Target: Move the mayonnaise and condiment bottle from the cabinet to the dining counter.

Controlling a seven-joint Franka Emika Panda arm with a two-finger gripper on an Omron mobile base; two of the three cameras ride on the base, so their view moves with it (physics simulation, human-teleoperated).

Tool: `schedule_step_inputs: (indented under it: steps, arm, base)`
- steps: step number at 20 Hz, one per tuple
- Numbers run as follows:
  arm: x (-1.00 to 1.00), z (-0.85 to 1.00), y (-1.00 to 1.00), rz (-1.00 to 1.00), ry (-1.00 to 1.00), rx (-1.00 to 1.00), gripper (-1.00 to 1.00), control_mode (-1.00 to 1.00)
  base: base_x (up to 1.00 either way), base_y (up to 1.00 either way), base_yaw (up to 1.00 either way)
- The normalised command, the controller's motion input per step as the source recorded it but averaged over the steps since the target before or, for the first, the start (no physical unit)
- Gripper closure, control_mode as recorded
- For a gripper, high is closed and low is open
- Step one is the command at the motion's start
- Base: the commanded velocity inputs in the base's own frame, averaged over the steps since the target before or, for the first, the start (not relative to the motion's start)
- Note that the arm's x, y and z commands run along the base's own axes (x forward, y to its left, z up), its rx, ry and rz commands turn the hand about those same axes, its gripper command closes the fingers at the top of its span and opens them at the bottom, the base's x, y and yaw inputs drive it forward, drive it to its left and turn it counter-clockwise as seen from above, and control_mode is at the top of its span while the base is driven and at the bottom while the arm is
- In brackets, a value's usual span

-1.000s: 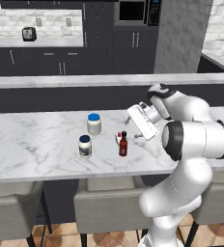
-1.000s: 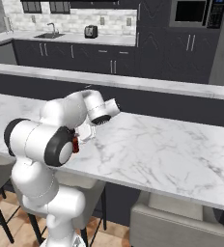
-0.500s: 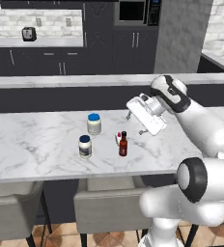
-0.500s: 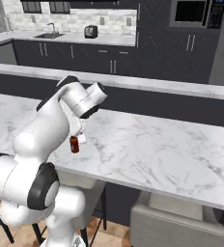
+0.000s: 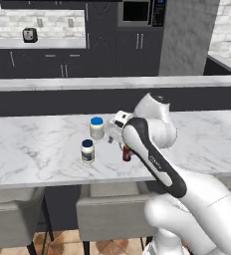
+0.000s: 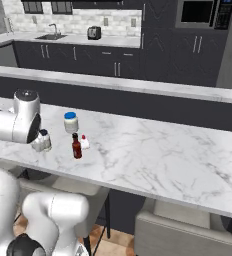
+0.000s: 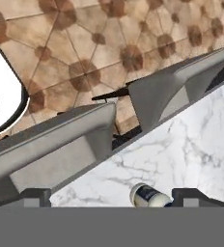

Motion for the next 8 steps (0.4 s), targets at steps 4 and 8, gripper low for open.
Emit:
schedule_step_inputs:
  steps: [4,8]
  arm:
    - [-0.63,0.19,0.84,0.02,-0.23,-0.32,-1.00,-1.00]
    - [-0.16,0.10,0.56,0.03,-0.05,-0.18,-1.00,-1.00]
  base:
    - [0.00,0.00,0.00]
    - [0.00,0.00,0.00]
